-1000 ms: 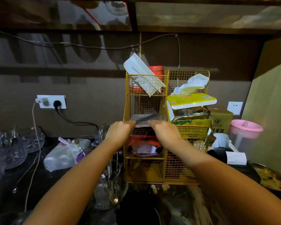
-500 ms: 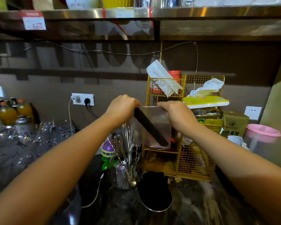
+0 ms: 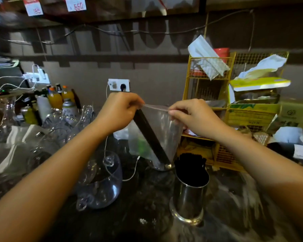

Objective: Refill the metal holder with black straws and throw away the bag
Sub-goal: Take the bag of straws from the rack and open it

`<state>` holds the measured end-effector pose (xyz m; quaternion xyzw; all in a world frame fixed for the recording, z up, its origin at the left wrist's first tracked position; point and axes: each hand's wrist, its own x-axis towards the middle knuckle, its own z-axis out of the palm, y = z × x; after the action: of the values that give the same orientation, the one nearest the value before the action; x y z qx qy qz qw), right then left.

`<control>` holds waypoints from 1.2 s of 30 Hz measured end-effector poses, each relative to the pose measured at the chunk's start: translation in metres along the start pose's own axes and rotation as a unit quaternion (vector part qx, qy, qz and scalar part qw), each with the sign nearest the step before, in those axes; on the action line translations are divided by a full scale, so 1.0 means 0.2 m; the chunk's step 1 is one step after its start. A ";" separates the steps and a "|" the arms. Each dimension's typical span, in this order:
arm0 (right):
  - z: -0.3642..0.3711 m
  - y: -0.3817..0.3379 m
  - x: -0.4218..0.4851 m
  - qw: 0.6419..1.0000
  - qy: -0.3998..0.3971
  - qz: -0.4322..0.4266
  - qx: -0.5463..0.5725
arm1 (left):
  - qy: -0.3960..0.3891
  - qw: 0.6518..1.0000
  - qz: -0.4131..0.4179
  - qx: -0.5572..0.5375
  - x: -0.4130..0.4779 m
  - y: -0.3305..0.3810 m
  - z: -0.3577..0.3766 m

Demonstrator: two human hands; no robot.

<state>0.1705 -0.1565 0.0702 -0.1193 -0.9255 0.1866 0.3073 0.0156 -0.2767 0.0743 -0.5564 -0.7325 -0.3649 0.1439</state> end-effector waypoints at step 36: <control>0.59 0.25 -0.57 0.856 -0.268 0.287 0.338 | -0.280 0.895 -0.248 -0.242 -0.71 -0.12 0.64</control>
<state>0.1927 -0.1813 -0.0974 -0.2137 -0.7770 0.5921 0.0018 0.0671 -0.2912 -0.1106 -0.4534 -0.7457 -0.3837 -0.3020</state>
